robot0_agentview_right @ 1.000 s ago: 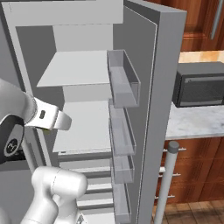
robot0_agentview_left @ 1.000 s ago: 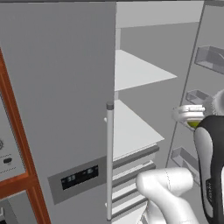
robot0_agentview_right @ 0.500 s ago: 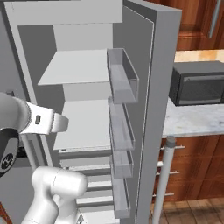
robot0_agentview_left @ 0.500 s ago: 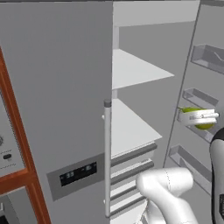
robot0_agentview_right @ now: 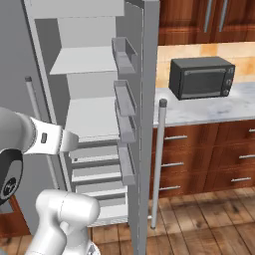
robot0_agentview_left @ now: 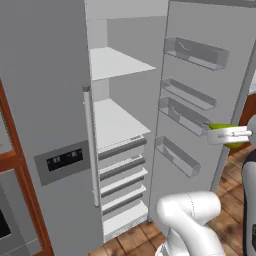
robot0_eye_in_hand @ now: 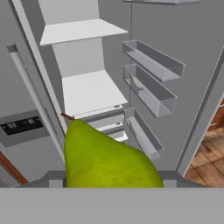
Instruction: Retrieve the peach and pear from the fridge and place them into the bowl on the dining table.
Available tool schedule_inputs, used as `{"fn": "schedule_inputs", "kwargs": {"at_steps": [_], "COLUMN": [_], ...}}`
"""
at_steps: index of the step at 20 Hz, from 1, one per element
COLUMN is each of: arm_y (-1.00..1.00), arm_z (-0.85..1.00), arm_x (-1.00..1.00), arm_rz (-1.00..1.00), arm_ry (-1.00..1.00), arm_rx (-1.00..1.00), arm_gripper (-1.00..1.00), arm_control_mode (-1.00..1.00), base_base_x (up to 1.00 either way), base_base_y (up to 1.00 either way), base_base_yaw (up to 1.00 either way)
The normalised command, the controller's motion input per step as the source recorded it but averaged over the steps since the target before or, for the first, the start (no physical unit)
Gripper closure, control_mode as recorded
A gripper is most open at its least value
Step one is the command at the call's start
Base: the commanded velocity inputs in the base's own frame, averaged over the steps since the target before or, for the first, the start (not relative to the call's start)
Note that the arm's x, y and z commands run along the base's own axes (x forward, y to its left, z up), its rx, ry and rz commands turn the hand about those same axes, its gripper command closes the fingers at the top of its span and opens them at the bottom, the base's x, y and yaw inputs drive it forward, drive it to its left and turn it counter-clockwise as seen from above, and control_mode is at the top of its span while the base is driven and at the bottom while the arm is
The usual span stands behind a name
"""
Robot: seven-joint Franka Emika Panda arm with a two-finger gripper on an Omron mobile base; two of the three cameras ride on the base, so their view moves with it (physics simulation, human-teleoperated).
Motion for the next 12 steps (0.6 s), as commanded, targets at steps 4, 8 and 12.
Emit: {"fn": "schedule_inputs", "kwargs": {"at_steps": [4,8,12], "arm_y": [0.00,0.00,0.00], "arm_z": [0.00,0.00,0.00], "arm_x": [0.00,0.00,0.00], "arm_rz": [0.00,0.00,0.00], "arm_ry": [0.00,0.00,0.00], "arm_rx": [0.00,0.00,0.00], "arm_gripper": [1.00,1.00,1.00], "arm_control_mode": [1.00,1.00,1.00], "base_base_x": [-0.60,-0.45,-0.40], "base_base_y": [0.00,0.00,-0.02], "base_base_yaw": [-0.53,-0.67,-0.72]}}
